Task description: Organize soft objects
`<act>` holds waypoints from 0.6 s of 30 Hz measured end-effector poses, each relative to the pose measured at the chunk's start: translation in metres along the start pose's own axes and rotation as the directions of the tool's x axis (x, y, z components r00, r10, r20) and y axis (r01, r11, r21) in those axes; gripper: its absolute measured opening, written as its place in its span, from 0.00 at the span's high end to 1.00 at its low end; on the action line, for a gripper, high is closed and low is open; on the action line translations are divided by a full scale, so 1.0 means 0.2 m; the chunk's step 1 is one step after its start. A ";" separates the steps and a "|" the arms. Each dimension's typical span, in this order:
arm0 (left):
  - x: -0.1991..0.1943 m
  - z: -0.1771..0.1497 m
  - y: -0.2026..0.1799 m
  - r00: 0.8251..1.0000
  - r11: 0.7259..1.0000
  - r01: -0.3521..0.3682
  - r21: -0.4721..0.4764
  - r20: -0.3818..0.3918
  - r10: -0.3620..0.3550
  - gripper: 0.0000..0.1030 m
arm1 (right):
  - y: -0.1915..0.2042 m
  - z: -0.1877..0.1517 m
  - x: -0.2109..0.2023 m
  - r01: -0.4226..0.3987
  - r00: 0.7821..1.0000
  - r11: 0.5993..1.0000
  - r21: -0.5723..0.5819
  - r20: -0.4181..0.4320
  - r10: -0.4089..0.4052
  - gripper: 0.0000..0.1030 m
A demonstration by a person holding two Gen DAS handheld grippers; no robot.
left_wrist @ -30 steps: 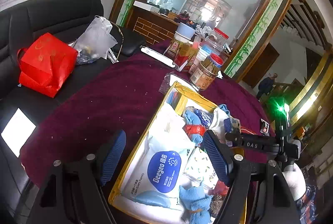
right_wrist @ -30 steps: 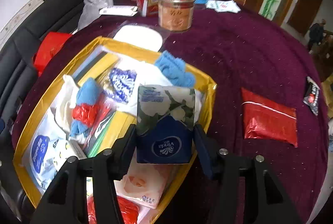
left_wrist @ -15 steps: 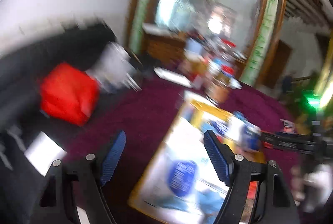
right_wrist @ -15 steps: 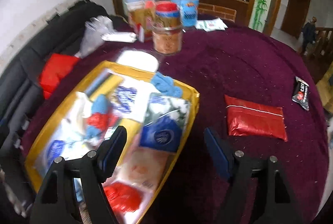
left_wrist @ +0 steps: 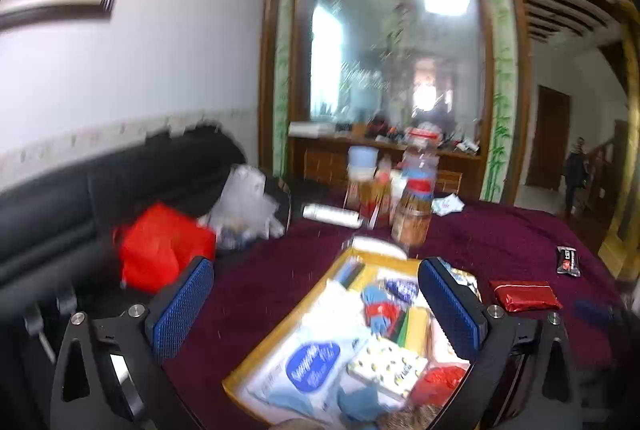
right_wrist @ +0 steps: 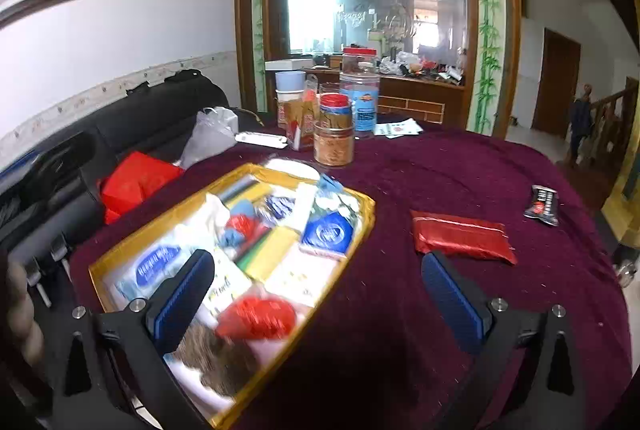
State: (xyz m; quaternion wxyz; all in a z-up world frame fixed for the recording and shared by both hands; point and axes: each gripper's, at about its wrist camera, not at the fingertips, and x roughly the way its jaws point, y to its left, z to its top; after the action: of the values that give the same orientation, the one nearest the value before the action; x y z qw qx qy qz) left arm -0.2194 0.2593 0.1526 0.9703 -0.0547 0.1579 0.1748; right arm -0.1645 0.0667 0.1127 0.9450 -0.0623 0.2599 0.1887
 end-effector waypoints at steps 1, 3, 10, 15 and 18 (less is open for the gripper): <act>0.01 -0.01 0.00 1.000 1.000 -0.010 -0.016 -0.020 0.009 0.00 | 0.00 -0.02 -0.01 -0.001 1.000 1.000 -0.007 -0.007 0.000 0.00; 0.03 -0.02 -0.01 0.998 0.999 -0.040 -0.032 -0.050 0.039 0.00 | 0.00 -0.07 -0.01 0.001 1.000 1.000 -0.023 -0.030 -0.002 0.00; -0.06 -0.10 -0.08 0.994 0.996 -0.087 -0.007 -0.067 0.087 0.00 | 0.02 -0.18 -0.02 -0.009 0.998 0.998 -0.066 -0.063 0.005 0.00; -0.04 -0.11 -0.11 0.993 0.996 -0.086 0.006 -0.083 0.087 0.00 | 0.03 -0.19 -0.04 -0.002 0.999 0.997 -0.074 -0.049 -0.001 0.00; -0.02 -0.12 -0.12 0.990 0.996 -0.089 0.021 -0.107 0.090 0.00 | 0.04 -0.19 -0.04 -0.002 0.999 0.997 -0.076 -0.053 -0.002 0.00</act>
State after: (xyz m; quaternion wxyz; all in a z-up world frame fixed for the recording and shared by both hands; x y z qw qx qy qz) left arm -0.2224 0.2321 0.1322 0.9519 -0.0493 0.2138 0.2137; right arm -0.1915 0.0623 0.0842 0.9347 -0.1032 0.2773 0.1967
